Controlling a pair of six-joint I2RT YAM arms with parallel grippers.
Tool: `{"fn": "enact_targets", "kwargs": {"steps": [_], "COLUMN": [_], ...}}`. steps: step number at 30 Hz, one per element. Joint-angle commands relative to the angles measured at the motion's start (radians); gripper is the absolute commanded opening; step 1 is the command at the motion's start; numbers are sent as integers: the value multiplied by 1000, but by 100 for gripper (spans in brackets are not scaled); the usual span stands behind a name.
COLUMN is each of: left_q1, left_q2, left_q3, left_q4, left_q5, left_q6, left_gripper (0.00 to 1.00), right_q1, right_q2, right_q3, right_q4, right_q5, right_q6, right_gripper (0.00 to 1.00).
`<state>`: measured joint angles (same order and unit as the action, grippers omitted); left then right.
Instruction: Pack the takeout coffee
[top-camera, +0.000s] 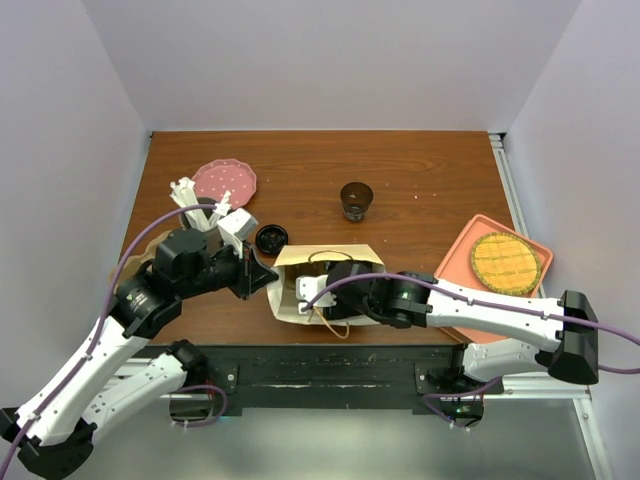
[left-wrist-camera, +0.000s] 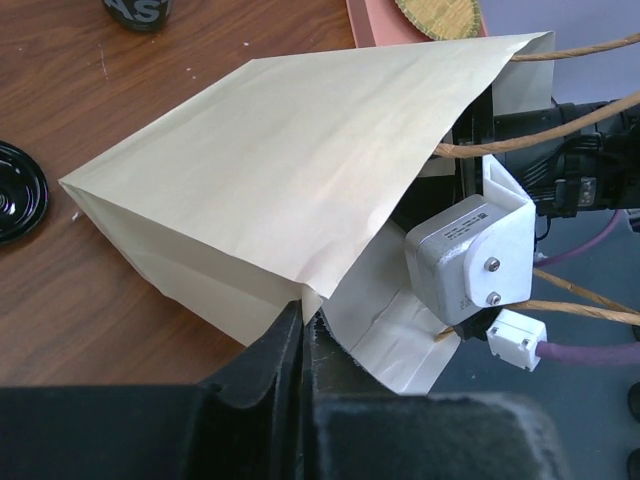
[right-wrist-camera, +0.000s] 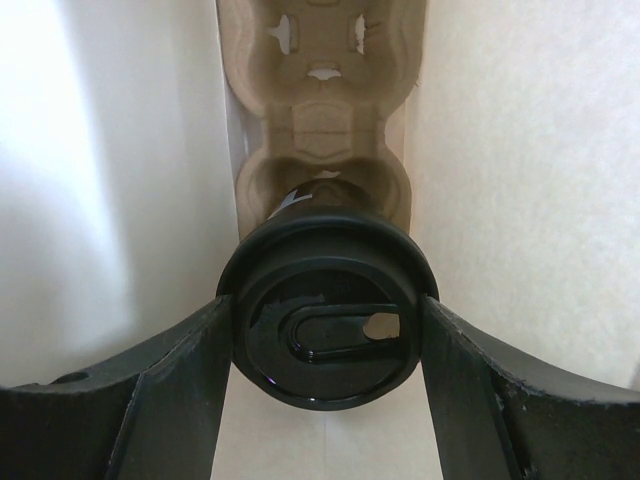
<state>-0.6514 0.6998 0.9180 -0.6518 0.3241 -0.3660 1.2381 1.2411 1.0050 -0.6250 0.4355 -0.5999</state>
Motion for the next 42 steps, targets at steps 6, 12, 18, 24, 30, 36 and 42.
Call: {"fn": "enact_targets", "kwargs": {"steps": [6, 12, 18, 24, 30, 36, 42], "left_q1": [-4, -4, -4, -4, -4, -5, -5], "left_q2": [14, 1, 7, 4, 1, -2, 0], "left_q3": [2, -18, -19, -21, -8, -8, -2], "left_q4": [52, 67, 79, 80, 63, 60, 58], "left_q5": [29, 32, 42, 44, 38, 39, 52], "left_q6": [-8, 10, 15, 25, 38, 45, 48], "left_gripper": [0, 0, 0, 0, 0, 0, 0], "right_q1": [4, -5, -9, -12, -15, -20, -34], "right_q2": [-61, -51, -32, -12, 3, 3, 26], "right_q3": [-58, -82, -71, -75, -69, -83, -95], "right_q4": [100, 131, 157, 156, 159, 185, 231], "right_q5": [45, 43, 57, 77, 85, 88, 77], "right_q6": [-72, -84, -93, -98, -78, -55, -69], "right_gripper": [34, 34, 34, 34, 34, 34, 34]}}
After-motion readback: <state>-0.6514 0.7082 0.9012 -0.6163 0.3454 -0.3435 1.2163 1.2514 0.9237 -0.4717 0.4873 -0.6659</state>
